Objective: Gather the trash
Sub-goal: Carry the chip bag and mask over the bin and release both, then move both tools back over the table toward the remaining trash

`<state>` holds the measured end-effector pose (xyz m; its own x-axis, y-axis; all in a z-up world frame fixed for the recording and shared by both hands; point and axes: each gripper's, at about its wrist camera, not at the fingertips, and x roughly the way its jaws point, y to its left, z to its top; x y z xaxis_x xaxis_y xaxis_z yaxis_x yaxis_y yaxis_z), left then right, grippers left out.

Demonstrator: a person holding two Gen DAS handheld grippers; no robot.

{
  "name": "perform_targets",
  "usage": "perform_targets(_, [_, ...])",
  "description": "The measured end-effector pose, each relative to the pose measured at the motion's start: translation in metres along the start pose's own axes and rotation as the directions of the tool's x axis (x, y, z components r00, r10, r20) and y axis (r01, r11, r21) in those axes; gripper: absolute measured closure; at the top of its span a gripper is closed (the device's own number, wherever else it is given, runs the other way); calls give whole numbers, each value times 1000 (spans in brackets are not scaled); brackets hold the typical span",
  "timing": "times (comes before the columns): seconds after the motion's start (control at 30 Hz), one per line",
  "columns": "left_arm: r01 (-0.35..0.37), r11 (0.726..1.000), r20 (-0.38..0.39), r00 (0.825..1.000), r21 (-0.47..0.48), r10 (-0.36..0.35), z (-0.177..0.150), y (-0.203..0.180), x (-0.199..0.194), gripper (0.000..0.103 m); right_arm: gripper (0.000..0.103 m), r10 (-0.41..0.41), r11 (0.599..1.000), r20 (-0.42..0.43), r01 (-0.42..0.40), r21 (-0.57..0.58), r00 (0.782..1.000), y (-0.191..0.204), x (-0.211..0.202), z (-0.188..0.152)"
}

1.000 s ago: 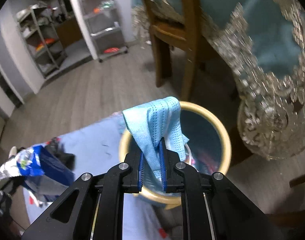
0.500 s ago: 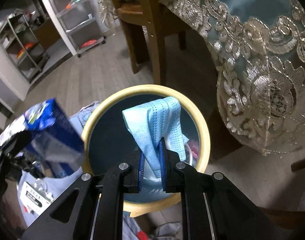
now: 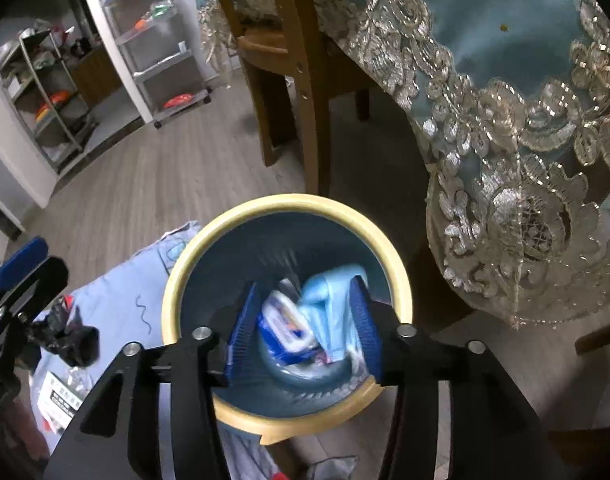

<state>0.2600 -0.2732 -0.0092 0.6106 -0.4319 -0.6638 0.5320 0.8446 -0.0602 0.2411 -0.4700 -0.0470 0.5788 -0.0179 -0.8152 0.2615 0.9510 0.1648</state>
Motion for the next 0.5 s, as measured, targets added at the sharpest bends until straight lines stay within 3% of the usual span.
perform_targets(0.03, [-8,1000,6,1000,-1,8,-1,4,-7,29,41,1,1000,6,0,-10,1000,1,-3,-1])
perform_targets(0.1, [-24,1000,20,999,-2,24,-3,11,-23,24,37,1,999,23,0,-44,1000,8,-11,-3])
perform_targets(0.17, [-43,999,29,999,0,43,-8,16,-39,20,22,11,997,35,-8,-72,999,16,-20,-6])
perform_targets(0.37, [-110,993,59,992,-31,112,-27,43,-96,8,8,57,987,91,-42,-154,994,47,-56,-17])
perform_targets(0.5, [-169,983,76,982,-67,174,-42,65,-137,6,7,88,971,174,-46,-234,981,81,-90,-28])
